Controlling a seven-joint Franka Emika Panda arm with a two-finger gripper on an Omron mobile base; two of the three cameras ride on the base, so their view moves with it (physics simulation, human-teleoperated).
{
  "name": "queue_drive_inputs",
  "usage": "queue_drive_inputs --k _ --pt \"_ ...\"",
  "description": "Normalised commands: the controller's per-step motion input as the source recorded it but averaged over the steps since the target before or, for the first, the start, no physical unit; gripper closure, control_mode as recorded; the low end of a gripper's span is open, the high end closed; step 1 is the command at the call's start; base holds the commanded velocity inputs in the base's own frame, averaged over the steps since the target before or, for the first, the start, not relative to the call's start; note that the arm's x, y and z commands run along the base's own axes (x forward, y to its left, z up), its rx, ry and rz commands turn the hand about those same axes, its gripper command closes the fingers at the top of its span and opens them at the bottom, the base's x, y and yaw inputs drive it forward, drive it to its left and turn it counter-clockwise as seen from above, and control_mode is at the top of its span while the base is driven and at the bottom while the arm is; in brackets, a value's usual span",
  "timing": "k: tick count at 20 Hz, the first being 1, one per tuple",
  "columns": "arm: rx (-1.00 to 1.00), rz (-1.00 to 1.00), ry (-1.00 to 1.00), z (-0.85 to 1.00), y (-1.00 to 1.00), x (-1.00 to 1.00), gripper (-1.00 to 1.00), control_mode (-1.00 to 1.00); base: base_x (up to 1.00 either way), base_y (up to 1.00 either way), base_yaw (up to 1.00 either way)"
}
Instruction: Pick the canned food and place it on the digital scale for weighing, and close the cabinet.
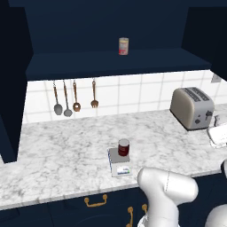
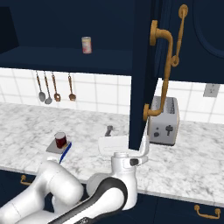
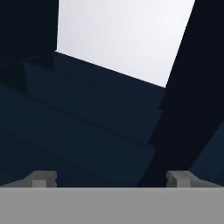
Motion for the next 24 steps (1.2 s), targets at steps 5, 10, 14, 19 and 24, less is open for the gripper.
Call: queue_drive_inputs --k 5,10,14,19,24 --pt "0.0 -0.23 0.0 -0.07 -0.74 0.12 -1.0 -1.0 0.0 0.0 0.0" --pt "0.0 -0.23 -0.02 0.0 -0.89 0.0 -1.0 -1.0 0.0 0.0 0.0" --pt "0.0 -0.2 0.0 -0.04 -0.78 0.0 -1.0 -1.0 0.0 0.0 0.0" --pt "0.0 -0.16 -0.04 0.21 -0.63 0.0 -1.0 -1.0 0.0 0.0 0.0" --pt "0.0 -0.02 -0.18 0.58 -0.27 -0.09 -1.0 -1.0 0.0 0.0 0.0"
